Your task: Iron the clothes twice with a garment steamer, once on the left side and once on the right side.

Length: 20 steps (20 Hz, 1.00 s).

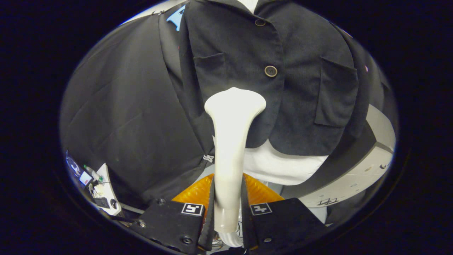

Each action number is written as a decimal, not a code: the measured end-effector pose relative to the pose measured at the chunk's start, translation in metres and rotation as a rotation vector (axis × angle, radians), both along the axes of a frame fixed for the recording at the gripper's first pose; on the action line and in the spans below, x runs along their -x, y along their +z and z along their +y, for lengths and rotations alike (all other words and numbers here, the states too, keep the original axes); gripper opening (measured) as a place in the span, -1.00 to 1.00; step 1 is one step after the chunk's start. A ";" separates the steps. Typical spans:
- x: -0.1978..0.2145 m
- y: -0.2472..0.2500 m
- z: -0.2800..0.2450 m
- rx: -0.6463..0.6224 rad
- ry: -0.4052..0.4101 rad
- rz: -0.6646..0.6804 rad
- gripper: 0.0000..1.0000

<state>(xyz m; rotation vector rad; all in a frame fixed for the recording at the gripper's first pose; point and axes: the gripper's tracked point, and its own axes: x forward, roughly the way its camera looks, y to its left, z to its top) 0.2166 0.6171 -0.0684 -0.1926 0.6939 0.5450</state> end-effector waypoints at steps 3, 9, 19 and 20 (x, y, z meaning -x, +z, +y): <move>0.000 0.002 -0.003 -0.015 -0.009 -0.002 -0.30; 0.009 0.024 -0.036 -0.063 -0.041 -0.012 -0.30; 0.016 0.071 -0.186 -0.133 -0.187 -0.067 -0.30; 0.016 0.075 -0.203 -0.139 -0.205 -0.074 -0.30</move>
